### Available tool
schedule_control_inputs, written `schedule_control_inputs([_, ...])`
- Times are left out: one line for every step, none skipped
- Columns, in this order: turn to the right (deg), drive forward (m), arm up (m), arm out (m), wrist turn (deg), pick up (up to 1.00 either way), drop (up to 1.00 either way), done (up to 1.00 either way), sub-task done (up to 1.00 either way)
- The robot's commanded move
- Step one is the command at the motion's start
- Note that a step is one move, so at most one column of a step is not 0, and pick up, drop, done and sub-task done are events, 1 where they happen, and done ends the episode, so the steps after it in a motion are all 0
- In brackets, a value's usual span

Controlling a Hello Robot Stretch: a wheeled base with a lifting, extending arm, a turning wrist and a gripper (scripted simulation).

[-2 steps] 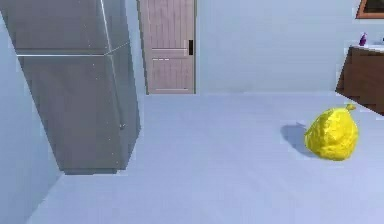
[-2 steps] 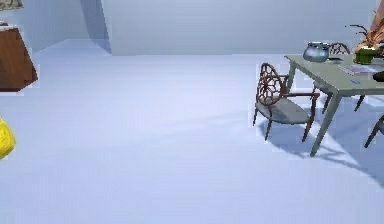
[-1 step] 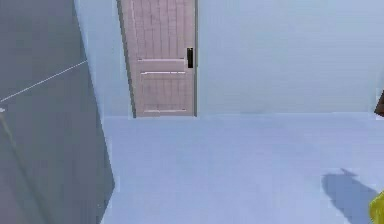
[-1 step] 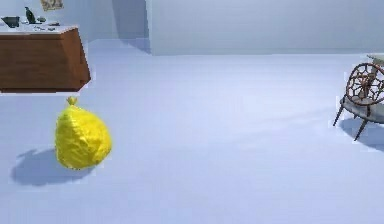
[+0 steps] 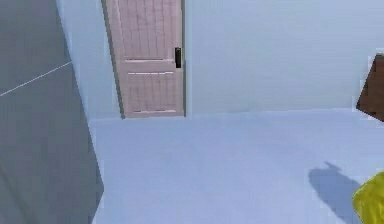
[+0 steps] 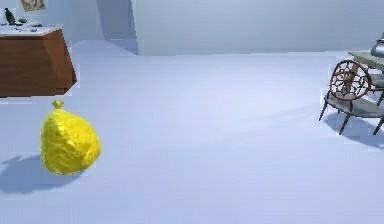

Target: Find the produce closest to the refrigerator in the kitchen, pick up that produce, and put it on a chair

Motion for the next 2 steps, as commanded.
schedule_control_inputs([0.0, 0.15, 0.0, 0.0, 0.0, 0.0, 0.0, 0.0, 0.0])
schedule_control_inputs([45.0, 0.0, 0.0, 0.0, 0.0, 0.0, 0.0, 0.0, 0.0])
